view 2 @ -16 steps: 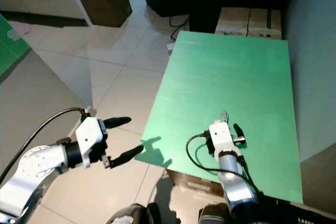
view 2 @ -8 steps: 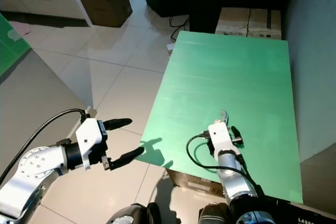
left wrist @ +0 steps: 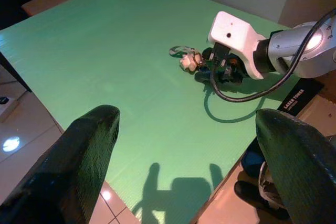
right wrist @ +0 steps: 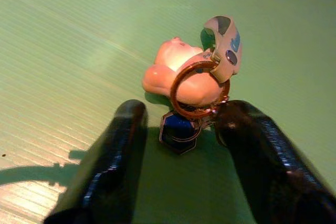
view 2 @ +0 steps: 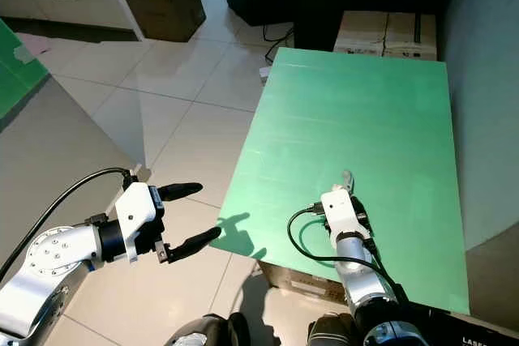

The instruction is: Hang keys on a hook

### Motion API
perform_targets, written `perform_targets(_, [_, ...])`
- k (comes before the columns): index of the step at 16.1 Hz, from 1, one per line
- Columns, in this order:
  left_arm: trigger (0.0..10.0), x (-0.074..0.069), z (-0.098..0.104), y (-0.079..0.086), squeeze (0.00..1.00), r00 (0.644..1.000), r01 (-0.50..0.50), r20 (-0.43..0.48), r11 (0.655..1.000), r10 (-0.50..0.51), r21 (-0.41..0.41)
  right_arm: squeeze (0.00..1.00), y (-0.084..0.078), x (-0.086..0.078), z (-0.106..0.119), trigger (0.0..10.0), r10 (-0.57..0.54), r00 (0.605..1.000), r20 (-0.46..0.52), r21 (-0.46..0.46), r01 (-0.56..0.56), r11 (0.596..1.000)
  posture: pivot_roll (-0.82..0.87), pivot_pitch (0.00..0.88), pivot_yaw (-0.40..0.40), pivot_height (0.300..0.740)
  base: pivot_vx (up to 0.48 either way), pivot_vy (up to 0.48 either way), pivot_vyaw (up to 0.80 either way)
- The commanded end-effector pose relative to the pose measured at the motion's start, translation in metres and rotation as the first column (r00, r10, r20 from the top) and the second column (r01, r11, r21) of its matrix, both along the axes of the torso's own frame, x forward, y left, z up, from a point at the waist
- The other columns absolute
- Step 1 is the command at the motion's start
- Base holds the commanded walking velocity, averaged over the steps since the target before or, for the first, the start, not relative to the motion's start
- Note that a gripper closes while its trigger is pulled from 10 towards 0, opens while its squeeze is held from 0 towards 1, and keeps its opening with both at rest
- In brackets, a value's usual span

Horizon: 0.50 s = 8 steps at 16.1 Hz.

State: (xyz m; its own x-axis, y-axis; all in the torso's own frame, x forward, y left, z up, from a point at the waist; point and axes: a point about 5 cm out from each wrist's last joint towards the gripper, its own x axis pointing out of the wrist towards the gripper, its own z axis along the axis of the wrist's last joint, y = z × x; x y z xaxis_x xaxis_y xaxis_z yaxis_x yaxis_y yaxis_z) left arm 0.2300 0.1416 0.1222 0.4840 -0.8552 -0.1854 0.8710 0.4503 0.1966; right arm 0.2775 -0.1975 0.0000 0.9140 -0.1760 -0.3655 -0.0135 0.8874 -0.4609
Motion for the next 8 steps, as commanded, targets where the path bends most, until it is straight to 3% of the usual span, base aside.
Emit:
perform_targets(1, [10.0,-0.0001,0.0001,0.0069,0.00,1.000,-0.010,-0.003,1.000,0.010,0.024,0.00,0.0038,-0.0015,-0.0032,0.0,0.009,1.000,-0.014,0.009,-0.009,1.000,0.00,0.154,0.217,0.740,0.000,0.000,0.00])
perform_targets(8, [10.0,-0.0019,0.0029,0.0101,0.00,1.000,-0.005,-0.001,1.000,0.005,0.031,0.00,0.0050,-0.0019,-0.0042,0.0,0.005,1.000,-0.005,0.006,-0.005,1.000,0.01,0.154,0.224,0.740,0.000,0.000,0.00])
